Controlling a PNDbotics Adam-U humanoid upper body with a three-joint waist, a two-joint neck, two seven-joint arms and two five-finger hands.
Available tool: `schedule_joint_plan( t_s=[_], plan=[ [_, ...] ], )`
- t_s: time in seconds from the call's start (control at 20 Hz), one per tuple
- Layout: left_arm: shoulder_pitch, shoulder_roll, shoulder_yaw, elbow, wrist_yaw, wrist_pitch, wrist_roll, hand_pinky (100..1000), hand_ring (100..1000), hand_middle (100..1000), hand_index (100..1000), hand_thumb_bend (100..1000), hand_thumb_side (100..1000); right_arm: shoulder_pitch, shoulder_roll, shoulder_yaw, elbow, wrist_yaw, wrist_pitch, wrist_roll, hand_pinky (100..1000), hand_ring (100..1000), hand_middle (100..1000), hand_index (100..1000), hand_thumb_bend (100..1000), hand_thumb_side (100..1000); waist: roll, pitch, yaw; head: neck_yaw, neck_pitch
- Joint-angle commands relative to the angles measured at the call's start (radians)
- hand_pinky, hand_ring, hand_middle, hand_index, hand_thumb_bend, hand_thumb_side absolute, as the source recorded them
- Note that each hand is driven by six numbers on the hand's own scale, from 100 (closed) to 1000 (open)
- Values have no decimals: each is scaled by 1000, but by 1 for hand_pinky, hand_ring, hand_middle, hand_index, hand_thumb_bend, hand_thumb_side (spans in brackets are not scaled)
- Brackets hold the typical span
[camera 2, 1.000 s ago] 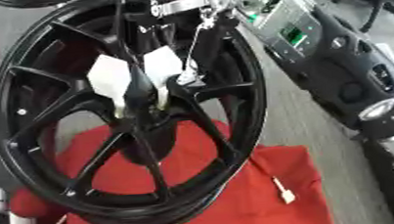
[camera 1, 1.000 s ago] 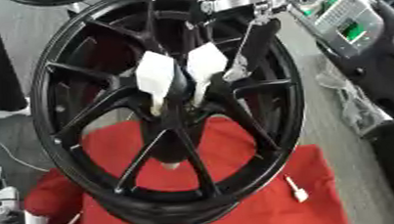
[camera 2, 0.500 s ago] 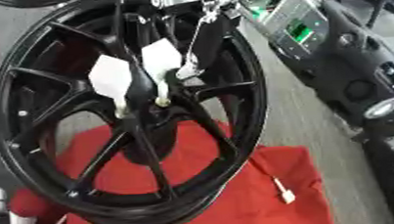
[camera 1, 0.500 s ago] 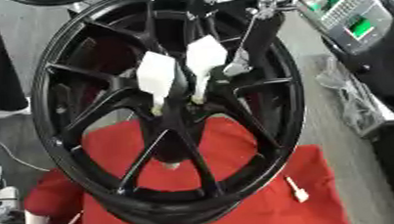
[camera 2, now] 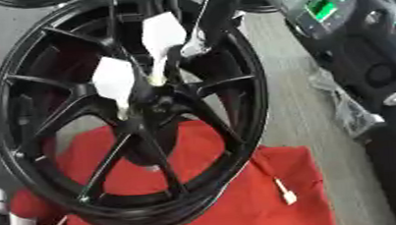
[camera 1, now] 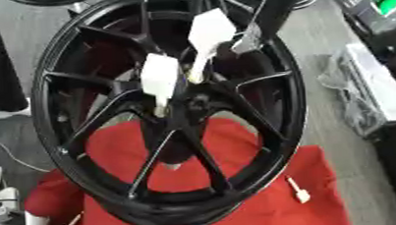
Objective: Pull the pin out of the wheel hub.
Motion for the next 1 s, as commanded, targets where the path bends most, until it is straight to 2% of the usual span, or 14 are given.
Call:
schedule_joint_plan(
  t_s=[0.05,0.2,0.3,0.45,0.6,0.75,0.85,1.0],
  plan=[
    [0,14,11,-14,-3,-2,0,826,828,817,890,212,915,-26,-64,-53,-28,-33,20,-30,682,495,269,376,348,100,7,-20,-4,8,5],
    [3,15,14,-15,-4,-3,2,826,827,817,890,212,914,-19,-117,-86,-33,-43,37,-63,684,494,272,379,347,100,6,-21,-12,15,5],
    [3,15,16,-16,-5,-4,4,826,827,816,890,212,914,12,-165,-121,-39,-84,50,-96,685,494,274,379,346,100,7,-20,-17,23,5],
    [3,15,18,-18,-6,-4,6,827,828,816,890,212,913,90,-256,-187,-75,-150,71,-166,687,492,275,380,344,100,9,-18,-25,35,5],
    [1,15,19,-20,-7,-5,7,827,828,816,890,211,912,199,-347,-262,-139,-221,89,-252,687,492,277,382,343,100,12,-16,-31,44,5],
    [0,14,24,-24,-9,-8,12,827,828,817,889,211,910,361,-434,-358,-209,-268,101,-360,687,493,284,389,339,100,17,-12,-42,57,5],
    [-1,13,29,-27,-10,-10,16,827,828,816,889,211,908,500,-474,-430,-248,-279,110,-444,690,498,297,403,332,100,21,-8,-49,64,5],
    [0,10,36,-33,-11,-14,24,827,828,816,889,211,908,705,-471,-533,-286,-264,120,-566,701,510,329,438,318,100,27,-2,-57,75,5]
  ],
)
